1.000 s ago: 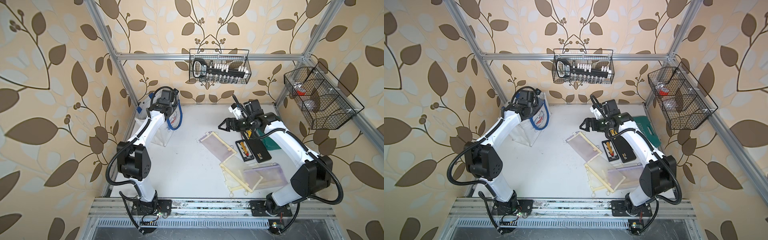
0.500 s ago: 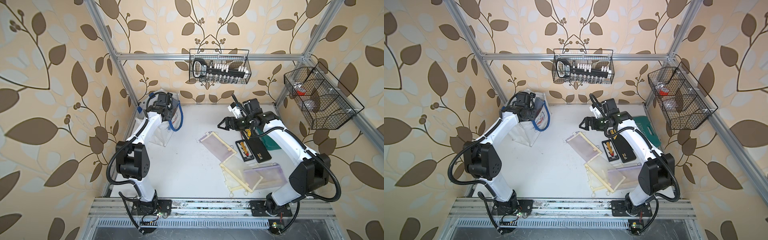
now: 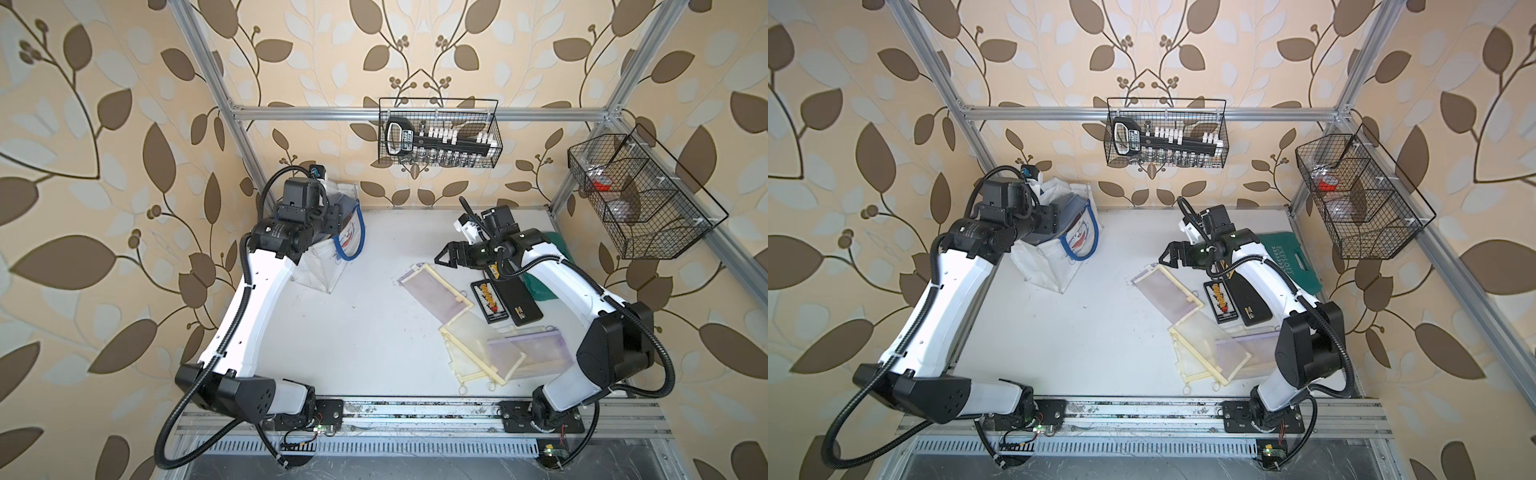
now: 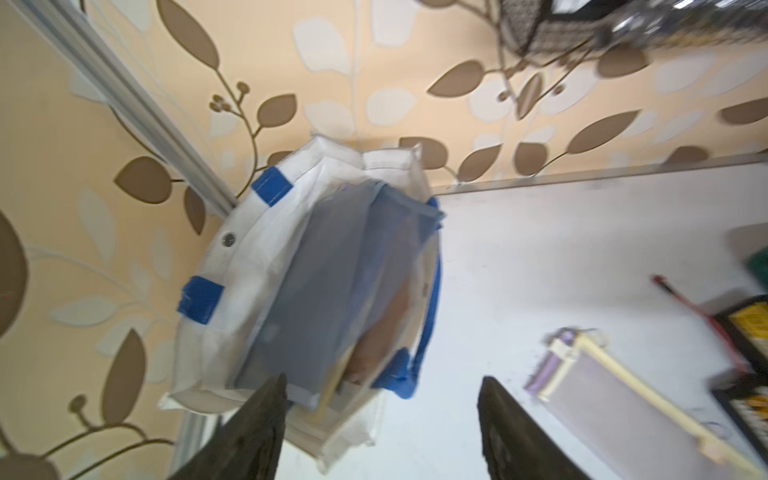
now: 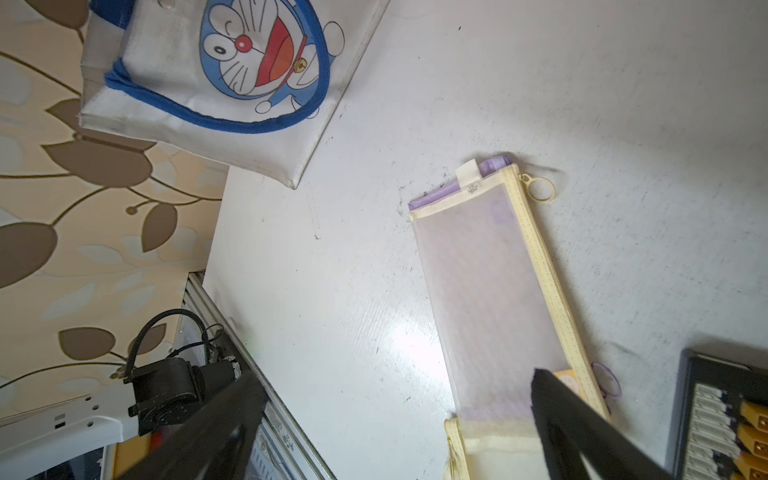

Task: Put the pencil pouch into the canvas bag
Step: Place the pencil pouch in the canvas bag, then pick up the pencil pouch.

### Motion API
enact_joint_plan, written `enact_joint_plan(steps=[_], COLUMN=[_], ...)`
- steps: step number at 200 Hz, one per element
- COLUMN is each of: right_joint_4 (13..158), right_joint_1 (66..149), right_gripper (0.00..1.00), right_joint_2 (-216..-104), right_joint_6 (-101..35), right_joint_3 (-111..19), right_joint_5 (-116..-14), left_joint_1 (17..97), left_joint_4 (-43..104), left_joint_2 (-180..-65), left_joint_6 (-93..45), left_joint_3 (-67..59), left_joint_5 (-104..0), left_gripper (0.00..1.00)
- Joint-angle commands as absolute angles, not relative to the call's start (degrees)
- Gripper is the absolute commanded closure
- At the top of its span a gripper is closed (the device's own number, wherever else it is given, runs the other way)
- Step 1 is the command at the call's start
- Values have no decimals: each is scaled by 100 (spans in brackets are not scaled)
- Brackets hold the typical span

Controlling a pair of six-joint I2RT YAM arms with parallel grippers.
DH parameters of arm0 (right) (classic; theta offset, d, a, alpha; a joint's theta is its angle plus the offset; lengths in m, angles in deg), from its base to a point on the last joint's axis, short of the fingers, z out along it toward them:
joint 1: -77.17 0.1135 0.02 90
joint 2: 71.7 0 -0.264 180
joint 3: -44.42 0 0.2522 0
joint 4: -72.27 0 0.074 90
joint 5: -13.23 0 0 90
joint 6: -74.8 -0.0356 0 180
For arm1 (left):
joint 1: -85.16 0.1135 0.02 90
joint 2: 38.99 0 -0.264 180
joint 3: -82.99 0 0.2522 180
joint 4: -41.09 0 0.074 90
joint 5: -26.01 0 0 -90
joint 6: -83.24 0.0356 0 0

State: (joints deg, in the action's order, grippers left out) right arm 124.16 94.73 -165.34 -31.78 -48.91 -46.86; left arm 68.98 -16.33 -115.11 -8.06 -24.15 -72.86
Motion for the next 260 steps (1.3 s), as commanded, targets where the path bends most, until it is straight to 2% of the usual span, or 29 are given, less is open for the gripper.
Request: enact_joint_plan(steps=[1, 35, 52, 89, 167, 206, 237, 260], right_joint_4=[12366, 12131, 12088, 12012, 11659, 11463, 11408, 11367], right_joint_1=[9348, 9189, 9171, 9170, 9235, 9543, 9746, 9843], right_gripper=[2, 6, 11, 19, 29, 41, 52, 57], right_joint_2=[-16953, -17473, -17720, -18132, -18141, -17926, -17780, -17686], right_joint_6=[-3009, -2936, -2864, -2768, -2740, -2893, -2960, -3000], right_joint_3=[-4722, -4668, -4711, -4653, -3826, -3485, -3309, -3229], right_joint_5=[-4833, -4929, -4870, -4866, -4975, -4922, -4945, -4940], left_joint_1=[6056, 5440, 5126, 4913, 4843, 4831, 4834, 4834], left_joint_4=[-1897, -685, -26, 588, 2474, 2732, 3075, 3083], left_joint_2=[-11384, -11221, -11390, -12115, -13569, -14142, -14372, -14399], left_joint_6=[-2082, -4104, -4586, -5140, -6614, -6824, -7053, -7058], left_joint_3=[-1835, -120, 513, 889, 1310, 1135, 1223, 1212], left_joint_5=[-7139, -6299, -6000, -5437, -4780, -4646, -4646, -4601], left_gripper=[25, 25, 25, 30, 40, 44, 51, 61])
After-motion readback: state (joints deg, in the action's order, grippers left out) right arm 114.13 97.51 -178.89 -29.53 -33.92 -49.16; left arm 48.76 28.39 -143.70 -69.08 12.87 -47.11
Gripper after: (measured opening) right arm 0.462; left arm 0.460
